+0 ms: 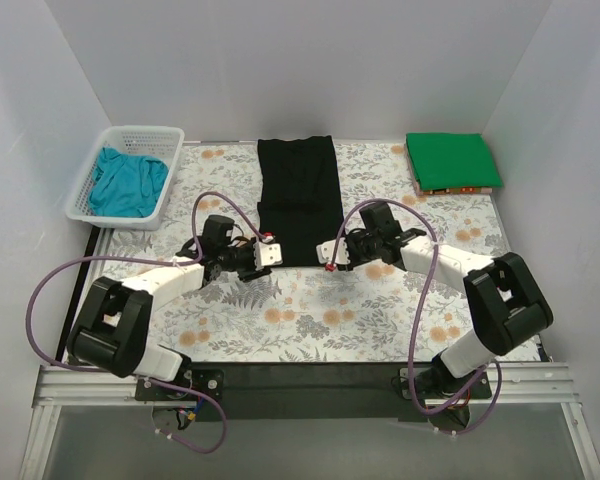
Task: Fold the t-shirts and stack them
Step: Fold the tshirt
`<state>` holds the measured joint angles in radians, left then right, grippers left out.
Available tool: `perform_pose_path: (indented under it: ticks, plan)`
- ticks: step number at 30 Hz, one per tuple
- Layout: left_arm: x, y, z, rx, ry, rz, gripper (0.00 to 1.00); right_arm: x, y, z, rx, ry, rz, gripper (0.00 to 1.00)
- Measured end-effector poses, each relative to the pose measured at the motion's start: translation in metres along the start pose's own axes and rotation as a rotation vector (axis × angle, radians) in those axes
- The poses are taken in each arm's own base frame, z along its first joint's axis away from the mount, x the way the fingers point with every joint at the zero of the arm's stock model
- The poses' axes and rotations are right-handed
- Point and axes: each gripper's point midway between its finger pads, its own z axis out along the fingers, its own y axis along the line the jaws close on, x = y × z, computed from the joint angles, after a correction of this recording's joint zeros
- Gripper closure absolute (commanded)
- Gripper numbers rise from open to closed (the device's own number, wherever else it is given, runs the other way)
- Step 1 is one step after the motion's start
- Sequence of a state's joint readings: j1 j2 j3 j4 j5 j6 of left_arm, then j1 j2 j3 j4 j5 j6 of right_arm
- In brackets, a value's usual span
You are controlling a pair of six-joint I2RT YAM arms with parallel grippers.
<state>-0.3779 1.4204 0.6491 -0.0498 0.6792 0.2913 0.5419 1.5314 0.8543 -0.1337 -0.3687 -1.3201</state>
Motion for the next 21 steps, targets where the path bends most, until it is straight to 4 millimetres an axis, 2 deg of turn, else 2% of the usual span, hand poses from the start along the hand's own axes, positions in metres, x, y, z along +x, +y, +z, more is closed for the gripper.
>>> perform_pose_path:
  ticks: [7,14,19,21]
  plan:
    - [0.017,-0.001,0.008,-0.002,0.048,-0.016,0.55,0.011,0.02,0.018,-0.07,0.025,0.03,0.62]
    - [0.025,-0.004,0.011,0.008,0.066,-0.026,0.54,0.019,0.04,0.021,-0.11,0.045,0.046,0.6]
    - [0.034,-0.007,0.014,0.009,0.084,-0.027,0.52,0.02,0.04,0.022,-0.107,0.048,0.042,0.6]
    - [0.038,-0.007,0.016,0.007,0.094,-0.027,0.54,0.02,0.038,0.023,-0.102,0.047,0.039,0.67]
